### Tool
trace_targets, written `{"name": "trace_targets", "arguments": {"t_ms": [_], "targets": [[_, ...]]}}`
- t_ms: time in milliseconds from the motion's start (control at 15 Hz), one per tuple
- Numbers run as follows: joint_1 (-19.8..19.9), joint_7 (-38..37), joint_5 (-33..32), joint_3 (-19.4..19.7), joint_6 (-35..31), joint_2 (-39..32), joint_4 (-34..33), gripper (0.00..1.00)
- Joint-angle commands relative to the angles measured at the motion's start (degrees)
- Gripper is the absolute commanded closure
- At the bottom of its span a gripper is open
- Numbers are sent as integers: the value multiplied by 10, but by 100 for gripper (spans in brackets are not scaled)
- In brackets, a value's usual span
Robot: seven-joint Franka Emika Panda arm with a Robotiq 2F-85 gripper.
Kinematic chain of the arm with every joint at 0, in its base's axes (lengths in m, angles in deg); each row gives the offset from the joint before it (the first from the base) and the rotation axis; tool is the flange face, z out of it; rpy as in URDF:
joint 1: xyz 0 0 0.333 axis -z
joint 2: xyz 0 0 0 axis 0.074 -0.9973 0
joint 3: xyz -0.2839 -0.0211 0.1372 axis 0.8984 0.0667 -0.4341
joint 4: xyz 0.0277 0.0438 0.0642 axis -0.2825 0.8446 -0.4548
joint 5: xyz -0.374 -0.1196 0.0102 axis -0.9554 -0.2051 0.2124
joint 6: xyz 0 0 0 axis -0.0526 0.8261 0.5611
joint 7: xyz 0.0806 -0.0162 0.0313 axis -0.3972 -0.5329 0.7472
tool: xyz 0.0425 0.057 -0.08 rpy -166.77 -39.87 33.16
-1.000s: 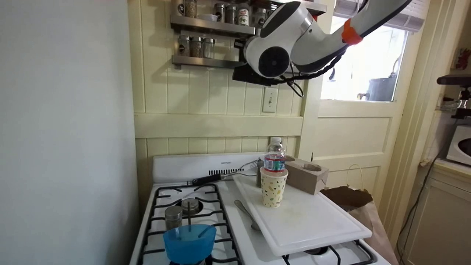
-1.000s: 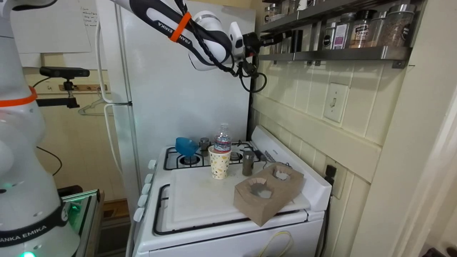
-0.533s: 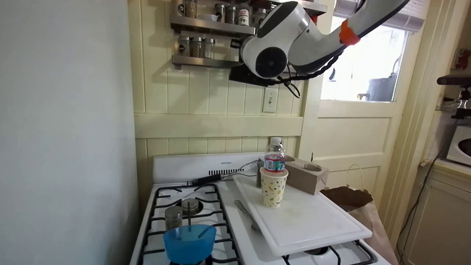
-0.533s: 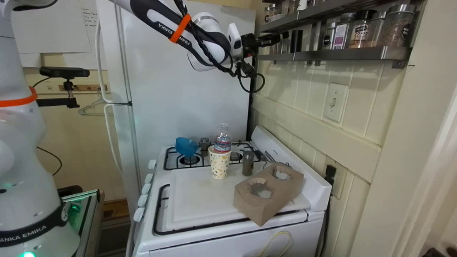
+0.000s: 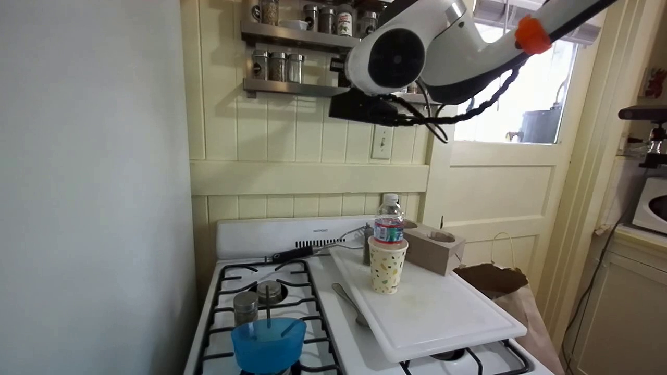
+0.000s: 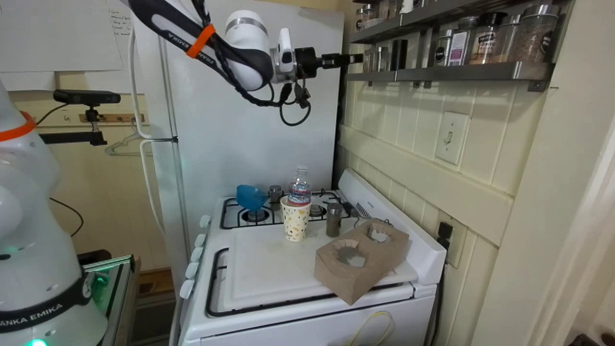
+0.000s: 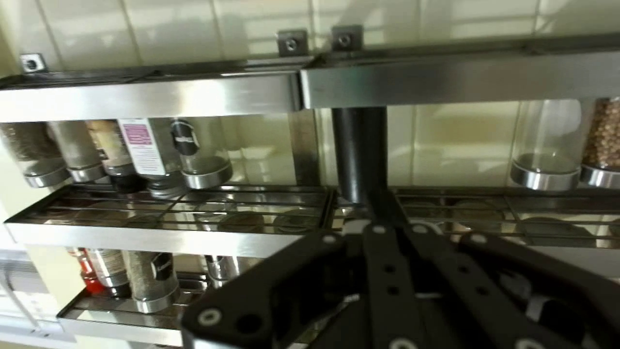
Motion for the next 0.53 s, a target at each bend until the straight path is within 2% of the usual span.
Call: {"name": "trace_targets", "arguments": {"t_ms": [0,67,200,333,400,467], "targets": [[-9,155,105,4,-58,134,122,100],[11,201,136,-14,-74,163,148,100],[21,293,191,-23,-125,220,186,100],[4,384,264,-11,-152,270,207,100],[-29,409,286,13,-130,282,212,74],[1,351,240,-10,-133,230,176,97]]}}
